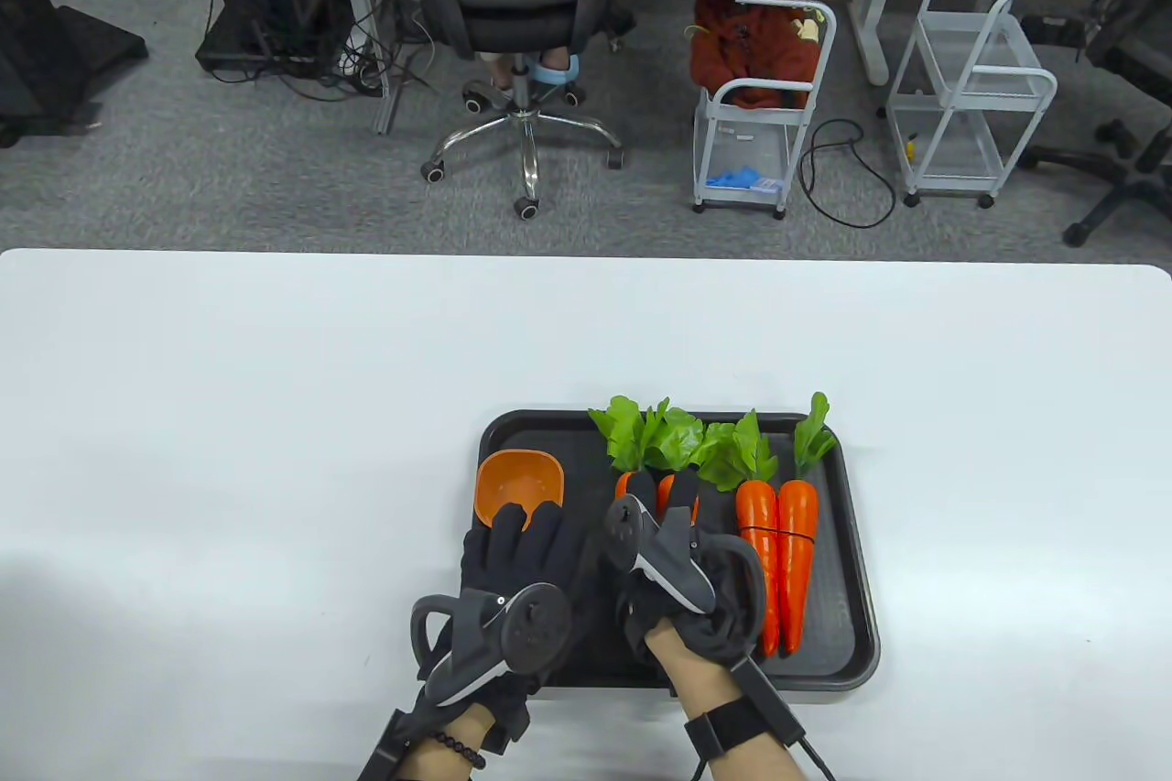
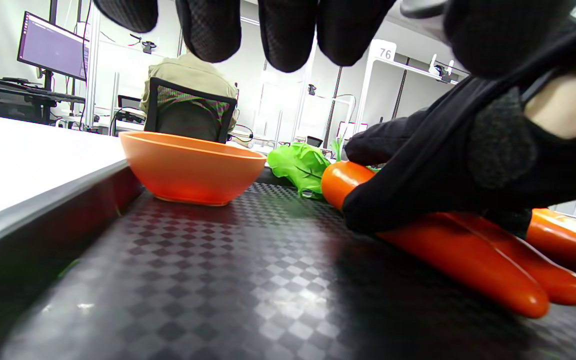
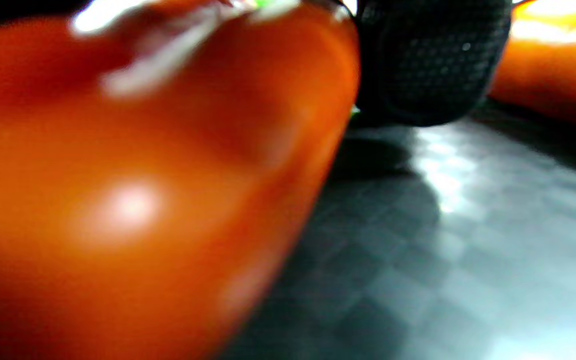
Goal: Pinch and pull to detach rubber bands
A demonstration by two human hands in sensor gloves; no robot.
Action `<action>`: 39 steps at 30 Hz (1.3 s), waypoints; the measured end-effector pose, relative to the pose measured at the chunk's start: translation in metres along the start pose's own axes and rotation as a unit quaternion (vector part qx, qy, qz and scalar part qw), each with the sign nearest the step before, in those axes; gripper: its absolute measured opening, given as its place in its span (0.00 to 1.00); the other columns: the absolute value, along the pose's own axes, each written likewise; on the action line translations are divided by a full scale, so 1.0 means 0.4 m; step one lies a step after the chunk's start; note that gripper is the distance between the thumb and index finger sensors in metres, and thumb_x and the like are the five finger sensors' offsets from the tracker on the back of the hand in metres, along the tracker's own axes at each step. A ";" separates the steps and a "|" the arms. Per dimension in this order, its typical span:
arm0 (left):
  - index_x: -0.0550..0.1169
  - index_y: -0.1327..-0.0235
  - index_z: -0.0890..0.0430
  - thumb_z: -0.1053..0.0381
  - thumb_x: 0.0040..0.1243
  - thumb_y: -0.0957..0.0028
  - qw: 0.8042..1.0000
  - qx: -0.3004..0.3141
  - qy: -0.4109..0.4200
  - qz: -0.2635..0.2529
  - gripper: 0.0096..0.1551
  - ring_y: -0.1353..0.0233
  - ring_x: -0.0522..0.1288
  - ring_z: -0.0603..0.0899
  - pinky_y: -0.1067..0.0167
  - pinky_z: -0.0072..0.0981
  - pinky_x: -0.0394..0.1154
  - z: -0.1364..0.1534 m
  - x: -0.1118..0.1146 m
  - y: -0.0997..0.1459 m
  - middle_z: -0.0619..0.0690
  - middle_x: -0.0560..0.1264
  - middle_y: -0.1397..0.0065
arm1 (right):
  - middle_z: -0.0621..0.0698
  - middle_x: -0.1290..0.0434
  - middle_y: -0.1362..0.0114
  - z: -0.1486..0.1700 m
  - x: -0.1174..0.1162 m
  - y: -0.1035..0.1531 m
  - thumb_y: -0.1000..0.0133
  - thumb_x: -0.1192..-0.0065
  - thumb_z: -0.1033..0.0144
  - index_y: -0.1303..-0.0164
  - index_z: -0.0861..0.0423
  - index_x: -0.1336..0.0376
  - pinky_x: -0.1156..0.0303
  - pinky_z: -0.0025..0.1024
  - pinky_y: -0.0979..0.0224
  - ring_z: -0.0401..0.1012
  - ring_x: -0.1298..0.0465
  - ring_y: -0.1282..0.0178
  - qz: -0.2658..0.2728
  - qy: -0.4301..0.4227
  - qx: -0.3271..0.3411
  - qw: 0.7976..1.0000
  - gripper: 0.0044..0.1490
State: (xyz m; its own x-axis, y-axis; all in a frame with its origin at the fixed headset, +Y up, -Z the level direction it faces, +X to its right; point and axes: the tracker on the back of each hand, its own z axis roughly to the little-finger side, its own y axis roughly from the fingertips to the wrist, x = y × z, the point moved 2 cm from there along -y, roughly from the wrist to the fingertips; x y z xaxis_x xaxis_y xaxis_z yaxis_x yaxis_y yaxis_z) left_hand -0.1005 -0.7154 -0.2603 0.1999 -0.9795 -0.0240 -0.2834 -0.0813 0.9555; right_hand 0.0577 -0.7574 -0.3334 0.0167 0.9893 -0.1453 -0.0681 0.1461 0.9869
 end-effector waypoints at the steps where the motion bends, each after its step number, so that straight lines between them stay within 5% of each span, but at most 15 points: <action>1: 0.63 0.18 0.44 0.27 0.49 0.49 1.000 0.000 0.001 0.000 0.45 0.13 0.59 0.73 0.25 0.74 0.57 0.000 0.000 0.000 0.52 0.60 0.07 | 0.67 0.62 0.17 0.001 0.000 0.000 0.48 0.33 0.31 0.17 0.46 0.62 0.18 0.45 0.51 0.67 0.24 0.40 -0.002 -0.002 -0.002 1.000 0.62; 8: 0.63 0.18 0.44 0.27 0.49 0.49 1.000 -0.001 0.001 0.006 0.45 0.13 0.59 0.73 0.25 0.74 0.57 -0.003 0.006 -0.005 0.52 0.60 0.07 | 0.67 0.64 0.17 0.013 0.000 0.002 0.47 0.31 0.35 0.18 0.46 0.62 0.19 0.48 0.50 0.68 0.25 0.40 -0.013 -0.031 -0.004 0.999 0.61; 20: 0.66 0.20 0.43 0.31 0.49 0.47 1.000 -0.008 0.018 -0.002 0.40 0.14 0.64 0.71 0.25 0.73 0.59 0.013 0.007 -0.008 0.52 0.65 0.09 | 0.68 0.61 0.18 0.092 0.022 0.050 0.48 0.30 0.37 0.18 0.47 0.61 0.20 0.50 0.50 0.69 0.25 0.40 -0.004 -0.227 0.042 0.973 0.61; 25: 0.68 0.23 0.42 0.33 0.52 0.46 0.998 -0.005 0.049 -0.038 0.36 0.18 0.70 0.67 0.26 0.72 0.64 0.021 -0.004 -0.001 0.49 0.71 0.15 | 0.68 0.60 0.18 0.114 0.024 0.076 0.48 0.30 0.36 0.18 0.46 0.60 0.19 0.50 0.49 0.68 0.25 0.39 -0.006 -0.326 0.072 0.943 0.60; 39: 0.74 0.31 0.42 0.39 0.61 0.47 0.987 -0.008 0.130 -0.094 0.29 0.28 0.79 0.57 0.28 0.64 0.71 0.033 -0.023 0.002 0.45 0.81 0.27 | 0.72 0.56 0.20 0.100 0.035 0.123 0.49 0.29 0.38 0.18 0.49 0.57 0.19 0.51 0.49 0.69 0.25 0.39 -0.027 -0.554 0.160 0.817 0.59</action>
State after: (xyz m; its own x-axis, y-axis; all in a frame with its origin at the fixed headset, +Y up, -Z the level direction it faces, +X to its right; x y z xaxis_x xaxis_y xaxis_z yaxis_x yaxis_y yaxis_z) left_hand -0.1148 -0.7089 -0.2630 0.4819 -0.8669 -0.1275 -0.2030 -0.2520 0.9462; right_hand 0.0945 -0.7368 -0.2841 0.9151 0.3431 -0.2117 0.2240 0.0040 0.9746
